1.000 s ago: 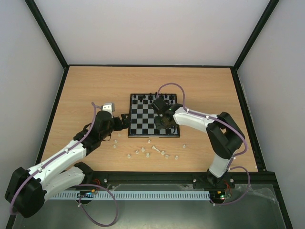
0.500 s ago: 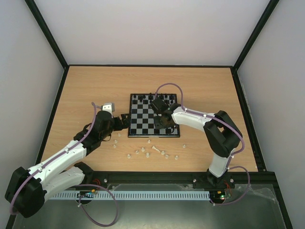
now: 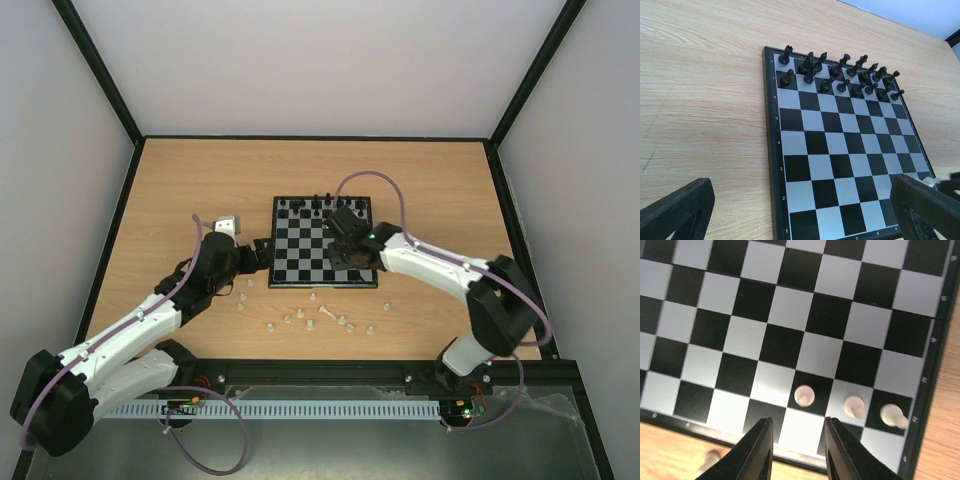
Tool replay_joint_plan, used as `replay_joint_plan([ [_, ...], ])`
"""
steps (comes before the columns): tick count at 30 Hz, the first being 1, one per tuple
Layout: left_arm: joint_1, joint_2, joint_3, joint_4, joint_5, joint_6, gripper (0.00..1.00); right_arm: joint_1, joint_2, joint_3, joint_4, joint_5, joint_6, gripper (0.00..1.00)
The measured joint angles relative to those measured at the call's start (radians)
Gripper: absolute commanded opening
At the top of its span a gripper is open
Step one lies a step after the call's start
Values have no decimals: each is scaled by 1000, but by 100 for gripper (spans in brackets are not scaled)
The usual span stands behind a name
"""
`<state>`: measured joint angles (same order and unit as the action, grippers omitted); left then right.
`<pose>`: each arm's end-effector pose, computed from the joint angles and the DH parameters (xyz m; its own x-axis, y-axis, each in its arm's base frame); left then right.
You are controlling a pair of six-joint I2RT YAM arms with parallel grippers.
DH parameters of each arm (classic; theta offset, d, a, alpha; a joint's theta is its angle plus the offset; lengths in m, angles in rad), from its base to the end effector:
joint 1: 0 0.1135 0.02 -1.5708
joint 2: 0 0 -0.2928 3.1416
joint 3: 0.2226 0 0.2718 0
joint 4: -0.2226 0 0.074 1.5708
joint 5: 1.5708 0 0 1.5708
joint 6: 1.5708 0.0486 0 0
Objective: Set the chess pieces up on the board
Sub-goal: Place the chess piece on the chessboard, then pick up the chess piece at the center of the board.
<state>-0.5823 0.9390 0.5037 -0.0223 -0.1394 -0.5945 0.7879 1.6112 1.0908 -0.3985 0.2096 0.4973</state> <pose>0.1894 -0.1166 0.2384 -0.5524 -0.3004 -0.7776 0.1583 0.8781 -0.4516 0.2649 0.2519 0.2297 -0.7811 -0.1234 -0.6121 -0.2636 0.9538 0.1441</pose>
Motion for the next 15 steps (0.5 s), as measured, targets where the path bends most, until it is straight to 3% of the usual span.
replay_joint_plan([
  [5,0,0,0,0,1,0,99,5,-169,-114,-10,31,47,33],
  [15,0,-1,0,1,24,-1,99,5,-348,-349,-95,88,204,34],
])
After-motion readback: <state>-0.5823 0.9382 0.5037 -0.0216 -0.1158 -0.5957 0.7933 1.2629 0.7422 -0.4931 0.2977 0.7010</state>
